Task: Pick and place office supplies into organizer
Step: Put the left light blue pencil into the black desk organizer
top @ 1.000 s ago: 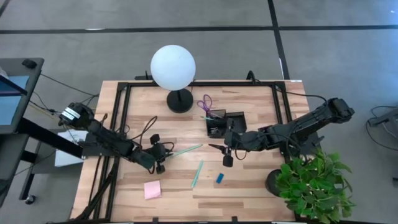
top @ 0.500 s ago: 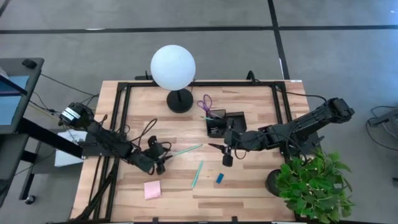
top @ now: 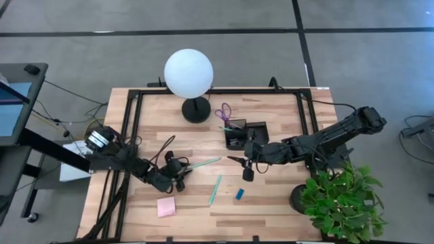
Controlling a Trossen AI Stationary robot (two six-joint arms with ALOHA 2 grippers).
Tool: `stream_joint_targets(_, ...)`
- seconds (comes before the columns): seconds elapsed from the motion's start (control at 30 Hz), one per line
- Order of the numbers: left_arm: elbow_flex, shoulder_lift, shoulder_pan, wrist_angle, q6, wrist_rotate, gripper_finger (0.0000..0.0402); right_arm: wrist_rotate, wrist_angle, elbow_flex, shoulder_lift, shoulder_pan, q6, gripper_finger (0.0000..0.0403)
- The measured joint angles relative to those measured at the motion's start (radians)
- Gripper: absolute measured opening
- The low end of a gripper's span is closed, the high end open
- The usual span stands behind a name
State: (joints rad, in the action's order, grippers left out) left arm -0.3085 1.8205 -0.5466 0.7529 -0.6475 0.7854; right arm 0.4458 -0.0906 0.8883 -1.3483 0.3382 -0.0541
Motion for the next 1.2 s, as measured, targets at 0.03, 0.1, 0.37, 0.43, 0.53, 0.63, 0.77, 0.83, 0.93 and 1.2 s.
stream_joint_targets(0.03,-0.001,0.016,-0.001,0.008,-0.011,0.01,0.0143,0.0,0.0,0.0,0.0,0.0,0.0,0.0131)
stream_joint_targets(0.1,-0.002,0.05,-0.001,0.034,-0.029,0.028,0.0143,0.0,0.0,0.0,0.0,0.0,0.0,0.0131)
stream_joint_targets(0.37,0.0,0.092,0.001,0.099,0.024,0.029,0.0143,0.0,0.0,0.0,0.0,0.0,0.0,0.0131)
stream_joint_targets(0.43,0.0,0.092,0.001,0.094,0.017,0.03,0.0143,0.0,0.0,0.0,0.0,0.0,0.0,0.0131)
stream_joint_targets(0.53,0.0,0.093,0.001,0.094,0.003,0.032,0.0143,0.0,0.0,0.0,0.0,0.0,0.0,0.0131)
stream_joint_targets(0.63,0.0,0.095,0.001,0.099,0.002,0.032,0.0143,0.0,0.0,0.0,0.0,0.0,0.0,0.0131)
stream_joint_targets(0.77,0.0,0.095,0.002,0.097,0.0,0.033,0.0143,0.0,0.001,0.0,0.0,0.0,0.0,0.0131)
stream_joint_targets(0.83,0.0,0.095,0.002,0.095,-0.004,0.035,0.0143,0.0,0.001,0.0,0.0,0.0,0.0,0.0131)
stream_joint_targets(0.93,0.0,0.095,0.002,0.095,-0.035,0.039,0.0143,0.0,0.001,0.0,0.0,0.0,0.0,0.0131)
stream_joint_targets(1.2,-0.001,0.119,0.001,0.109,-0.044,0.065,0.0139,0.0,0.003,0.0,0.0,0.0,0.001,0.0131)
